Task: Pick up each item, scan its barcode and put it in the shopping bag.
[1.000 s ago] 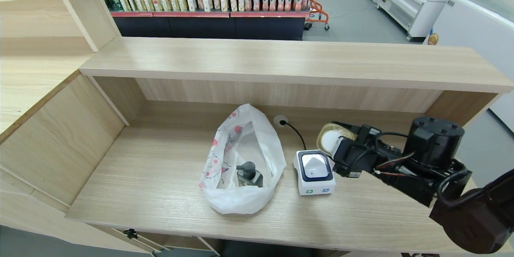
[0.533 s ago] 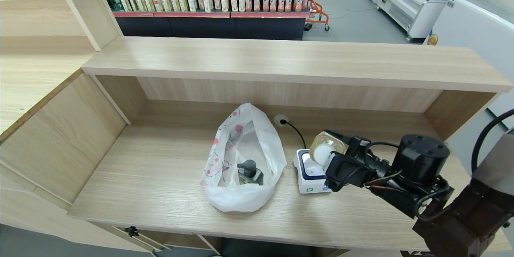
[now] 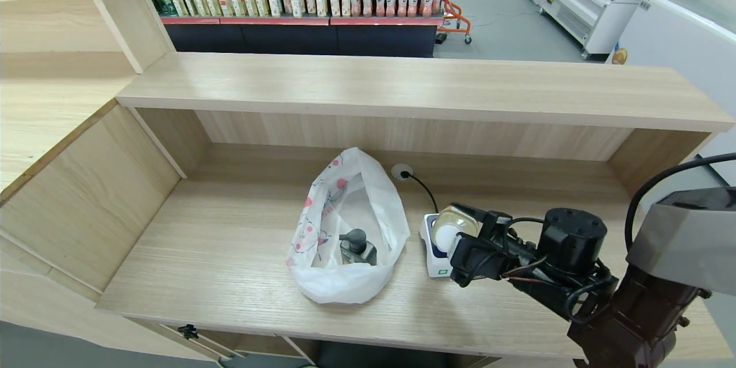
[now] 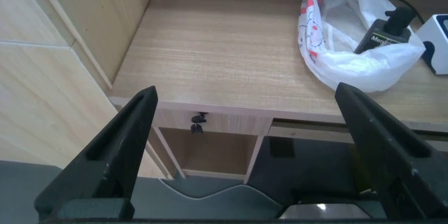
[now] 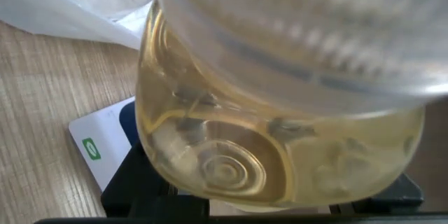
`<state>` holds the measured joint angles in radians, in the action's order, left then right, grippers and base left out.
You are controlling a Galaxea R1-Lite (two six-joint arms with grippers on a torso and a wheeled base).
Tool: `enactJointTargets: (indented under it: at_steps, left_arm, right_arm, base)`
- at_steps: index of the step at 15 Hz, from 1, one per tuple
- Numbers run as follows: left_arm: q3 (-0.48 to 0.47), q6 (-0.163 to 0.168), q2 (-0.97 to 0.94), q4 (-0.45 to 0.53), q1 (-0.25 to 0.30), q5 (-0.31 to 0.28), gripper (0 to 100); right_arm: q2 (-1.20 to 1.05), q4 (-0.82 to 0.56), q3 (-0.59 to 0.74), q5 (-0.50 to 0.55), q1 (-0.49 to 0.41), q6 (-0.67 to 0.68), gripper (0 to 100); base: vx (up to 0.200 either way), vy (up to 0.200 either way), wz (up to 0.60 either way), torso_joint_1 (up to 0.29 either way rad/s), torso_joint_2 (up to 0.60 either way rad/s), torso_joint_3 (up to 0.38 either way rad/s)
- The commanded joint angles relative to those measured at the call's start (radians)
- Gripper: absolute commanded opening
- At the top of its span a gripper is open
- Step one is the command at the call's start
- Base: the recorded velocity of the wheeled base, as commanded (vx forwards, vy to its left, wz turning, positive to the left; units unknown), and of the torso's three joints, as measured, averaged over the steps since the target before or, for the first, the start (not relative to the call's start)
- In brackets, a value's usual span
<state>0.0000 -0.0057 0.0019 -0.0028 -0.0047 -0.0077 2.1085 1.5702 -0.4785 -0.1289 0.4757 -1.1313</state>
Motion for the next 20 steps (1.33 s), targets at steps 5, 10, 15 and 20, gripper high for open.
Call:
enactJointTargets:
  at_steps: [5,10,15,20]
  left_arm:
    - [0.0,0.0,0.0,0.0,0.0,0.0,100]
    - [0.0,0.0,0.0,0.0,0.0,0.0,100]
    - [0.0,0.0,0.0,0.0,0.0,0.0,100]
    - [0.0,0.0,0.0,0.0,0.0,0.0,100]
  right_arm:
    - [0.031,0.001,-0.008,0.003,0.0,-0.002,0]
    - [0.054,0.001,-0.014,0.003,-0.003,-0.004,0]
    - [0.091,0.001,-0.06,0.005,-0.002,-0.005,0]
    - [0.093,0.001,-0.066,0.006,0.0,-0.007,0]
  base:
    - [0.0,0.0,0.0,0.0,0.0,0.0]
    - [0.0,0.0,0.0,0.0,0.0,0.0]
    - [0.0,0.0,0.0,0.0,0.0,0.0]
    - [0.0,0.0,0.0,0.0,0.0,0.0]
